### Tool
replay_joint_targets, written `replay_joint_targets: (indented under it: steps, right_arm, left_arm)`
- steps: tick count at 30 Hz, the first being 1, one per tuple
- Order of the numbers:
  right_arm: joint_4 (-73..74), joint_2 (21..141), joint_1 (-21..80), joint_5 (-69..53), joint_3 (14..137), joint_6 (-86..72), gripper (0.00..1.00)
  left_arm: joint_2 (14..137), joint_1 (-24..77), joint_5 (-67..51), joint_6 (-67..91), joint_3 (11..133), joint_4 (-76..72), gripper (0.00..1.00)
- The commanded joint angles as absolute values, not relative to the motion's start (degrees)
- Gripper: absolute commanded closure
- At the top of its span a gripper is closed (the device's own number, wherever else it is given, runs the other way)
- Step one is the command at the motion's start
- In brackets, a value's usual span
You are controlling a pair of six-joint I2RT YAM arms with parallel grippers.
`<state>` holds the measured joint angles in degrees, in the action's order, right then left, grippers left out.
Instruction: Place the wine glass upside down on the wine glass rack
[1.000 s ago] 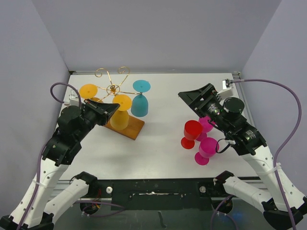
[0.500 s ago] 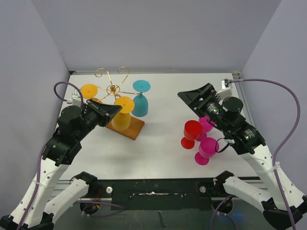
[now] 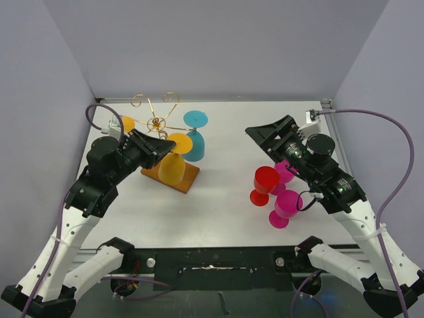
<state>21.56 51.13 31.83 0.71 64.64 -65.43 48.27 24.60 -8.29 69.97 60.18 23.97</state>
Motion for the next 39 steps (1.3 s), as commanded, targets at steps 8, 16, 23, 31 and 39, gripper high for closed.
replay_joint_targets:
  steps: [8,16,23,31,39]
  right_arm:
    - [19.04,49.56,31.55,2.99,63.82,-65.91,0.29]
    - [18.99,48.69,31.55,4.04,63.37,-66.07,0.29]
    - [18.97,48.47,31.57,4.21,62.95,-66.22,0.29]
    - [18.9,48.25,31.51,4.88,62.41,-65.96,0.29]
    - [24.86,49.97,31.55,10.73,63.27,-55.49,0.28]
  left_arm:
    - [51.82,24.35,-12.65,62.66,69.01,31.21,0.65]
    - [54.28,24.35,-12.74,58.01,74.43,40.73,0.61]
    - [55.67,24.37,-10.82,53.33,78.93,47.78,0.6]
    - [56.53,24.39,-15.0,47.93,81.48,50.64,0.6]
    - [54.25,24.45,-19.4,38.73,84.22,48.75,0.52]
